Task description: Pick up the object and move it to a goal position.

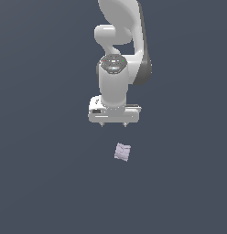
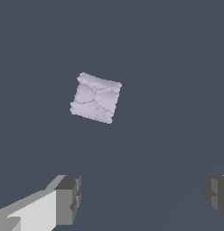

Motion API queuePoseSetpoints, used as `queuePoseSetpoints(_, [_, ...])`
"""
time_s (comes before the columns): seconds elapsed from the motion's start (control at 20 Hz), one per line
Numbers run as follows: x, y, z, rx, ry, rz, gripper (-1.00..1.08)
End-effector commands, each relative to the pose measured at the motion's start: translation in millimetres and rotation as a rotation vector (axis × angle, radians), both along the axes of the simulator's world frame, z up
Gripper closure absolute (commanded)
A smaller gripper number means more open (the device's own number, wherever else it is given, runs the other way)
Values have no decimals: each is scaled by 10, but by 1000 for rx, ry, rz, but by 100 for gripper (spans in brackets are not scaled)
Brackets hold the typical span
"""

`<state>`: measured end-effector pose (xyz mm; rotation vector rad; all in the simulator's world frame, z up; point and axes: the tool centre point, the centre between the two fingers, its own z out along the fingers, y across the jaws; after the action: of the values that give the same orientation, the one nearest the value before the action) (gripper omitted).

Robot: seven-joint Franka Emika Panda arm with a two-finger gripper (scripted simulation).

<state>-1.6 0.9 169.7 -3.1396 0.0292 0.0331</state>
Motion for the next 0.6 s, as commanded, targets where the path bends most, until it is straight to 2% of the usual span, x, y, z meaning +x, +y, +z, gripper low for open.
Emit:
queuePoseSetpoints(0.0, [-1, -10, 1, 0, 0, -1, -92])
queuePoseSetpoints(0.25, [35, 13, -29, 0, 0, -13, -92])
queuePoseSetpoints(0.55, [184, 86, -157, 0, -4, -61, -92])
